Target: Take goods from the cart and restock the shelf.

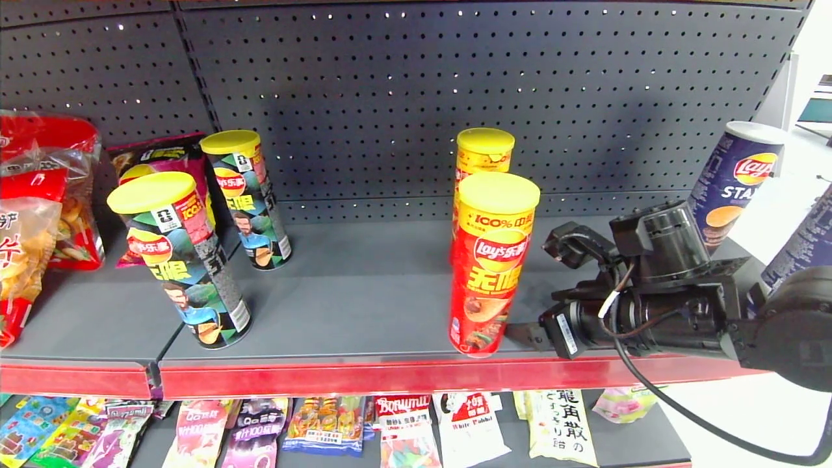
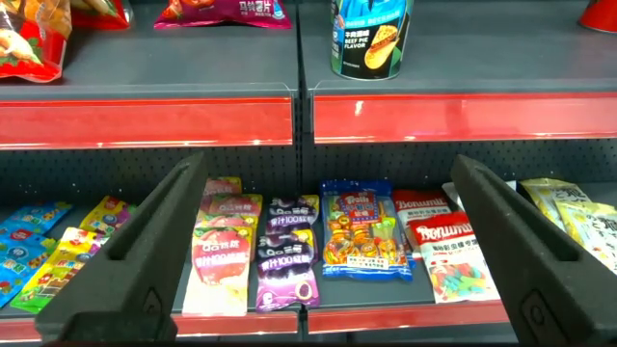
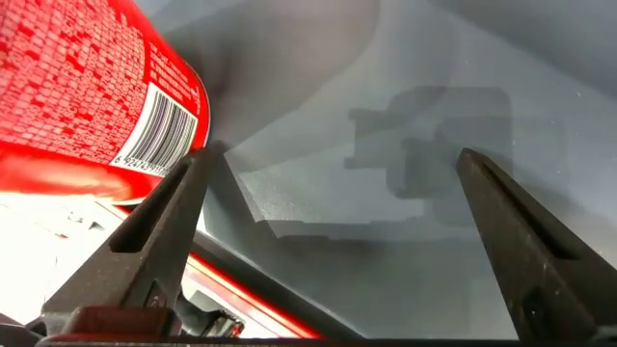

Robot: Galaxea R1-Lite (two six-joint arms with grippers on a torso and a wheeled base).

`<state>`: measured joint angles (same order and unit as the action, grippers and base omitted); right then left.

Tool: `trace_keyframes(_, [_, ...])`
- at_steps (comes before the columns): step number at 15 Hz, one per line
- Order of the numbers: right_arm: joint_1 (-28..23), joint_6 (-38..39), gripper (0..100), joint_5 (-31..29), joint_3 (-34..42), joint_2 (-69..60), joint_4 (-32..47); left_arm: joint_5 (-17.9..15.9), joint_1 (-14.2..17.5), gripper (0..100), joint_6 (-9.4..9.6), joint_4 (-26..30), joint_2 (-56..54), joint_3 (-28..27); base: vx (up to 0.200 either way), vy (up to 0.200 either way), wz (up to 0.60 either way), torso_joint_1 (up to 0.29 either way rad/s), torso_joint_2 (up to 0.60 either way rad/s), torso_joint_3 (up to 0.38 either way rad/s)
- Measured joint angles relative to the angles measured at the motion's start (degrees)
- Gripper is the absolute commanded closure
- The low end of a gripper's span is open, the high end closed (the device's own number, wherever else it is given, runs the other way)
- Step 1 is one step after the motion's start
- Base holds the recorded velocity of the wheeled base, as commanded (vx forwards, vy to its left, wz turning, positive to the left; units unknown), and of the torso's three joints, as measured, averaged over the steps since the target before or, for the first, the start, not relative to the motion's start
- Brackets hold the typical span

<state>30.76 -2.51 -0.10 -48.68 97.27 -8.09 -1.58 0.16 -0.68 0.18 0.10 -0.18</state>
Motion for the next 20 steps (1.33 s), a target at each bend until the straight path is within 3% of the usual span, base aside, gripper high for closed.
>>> trace_keyframes(15, [-0.3,-0.1,0,-0.8,0.5,-1.5,0.3,0.0,0.0,0,0.0,0.0,0.0,0.0,0.0,0.0,0.0,0.0,0.0,0.0])
trace_keyframes(20, [-6.2,-2.2,0,0.8,7.1,-14.9,0.3,0.0,0.0,0,0.0,0.0,0.0,0.0,0.0,0.0,0.0,0.0,0.0,0.0])
